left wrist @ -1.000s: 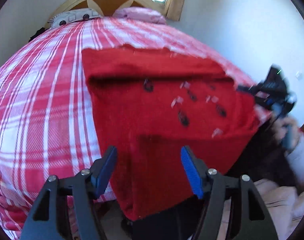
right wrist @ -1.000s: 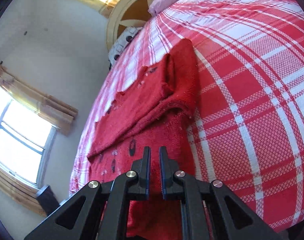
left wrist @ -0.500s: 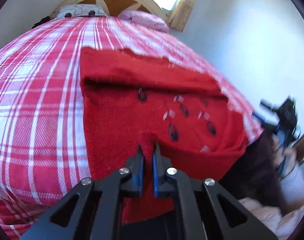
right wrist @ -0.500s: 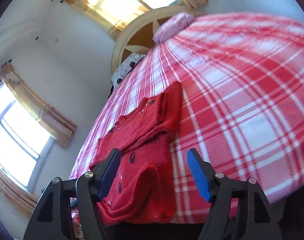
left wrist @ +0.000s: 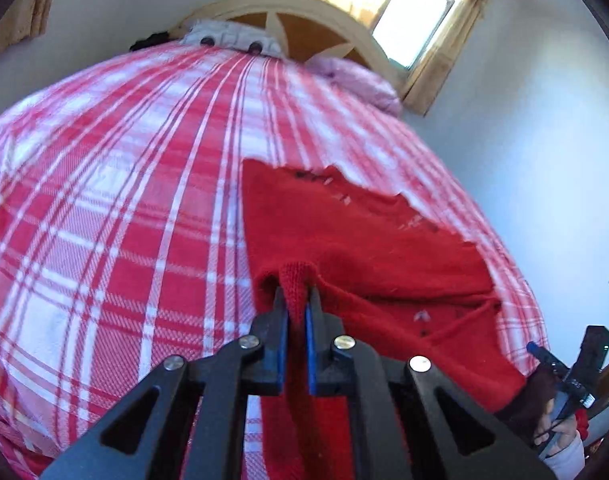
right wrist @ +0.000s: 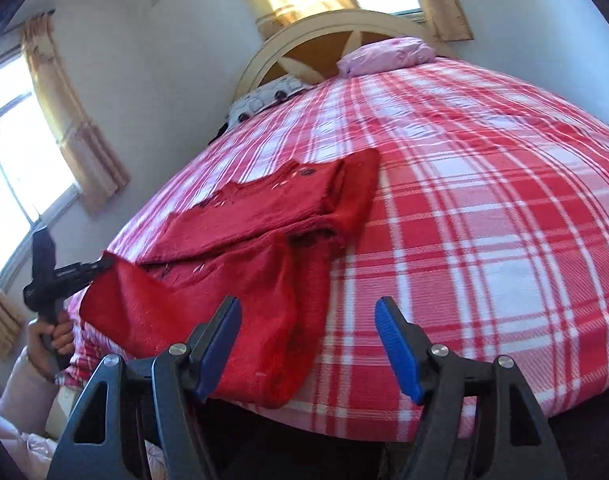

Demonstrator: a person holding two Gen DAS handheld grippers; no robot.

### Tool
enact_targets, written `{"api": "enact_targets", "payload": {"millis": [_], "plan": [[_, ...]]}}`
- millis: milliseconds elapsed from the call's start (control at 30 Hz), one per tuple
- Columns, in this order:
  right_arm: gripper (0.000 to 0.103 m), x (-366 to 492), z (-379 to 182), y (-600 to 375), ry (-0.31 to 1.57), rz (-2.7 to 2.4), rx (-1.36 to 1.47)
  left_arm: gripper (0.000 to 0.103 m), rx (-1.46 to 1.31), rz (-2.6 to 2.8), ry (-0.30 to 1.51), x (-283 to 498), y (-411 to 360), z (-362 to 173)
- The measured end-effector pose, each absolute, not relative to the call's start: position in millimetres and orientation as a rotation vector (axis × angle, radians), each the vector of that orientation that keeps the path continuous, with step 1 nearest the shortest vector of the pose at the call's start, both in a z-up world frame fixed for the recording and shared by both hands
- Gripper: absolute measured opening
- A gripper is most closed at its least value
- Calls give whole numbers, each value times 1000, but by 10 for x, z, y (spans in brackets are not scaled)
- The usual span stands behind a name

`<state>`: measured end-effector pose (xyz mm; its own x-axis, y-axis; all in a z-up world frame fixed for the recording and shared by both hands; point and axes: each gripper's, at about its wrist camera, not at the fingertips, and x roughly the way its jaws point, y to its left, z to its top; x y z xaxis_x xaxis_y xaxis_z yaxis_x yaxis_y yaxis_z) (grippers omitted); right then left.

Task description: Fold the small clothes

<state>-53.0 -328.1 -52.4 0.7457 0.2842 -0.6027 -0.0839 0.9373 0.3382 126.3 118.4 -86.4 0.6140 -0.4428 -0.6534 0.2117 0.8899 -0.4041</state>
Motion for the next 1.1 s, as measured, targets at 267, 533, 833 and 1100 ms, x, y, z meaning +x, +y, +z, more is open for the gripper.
{"api": "enact_targets", "payload": {"millis": [267,533,833,1100], "plan": [[70,141,-633,-2824,750,259,214,8,-382,-379,870,1174,1254,-1134],[18,392,-810,-2436,837,229,31,8,-354,-375,872,1170,1212,-1170],[9,-23,-394,-2619,709,224,162,8,-337,-424,760,983,1240,-936],[9,-63,-42,-2629,615,219,169,8,-329,-447,694,1004,1214,-649]]}}
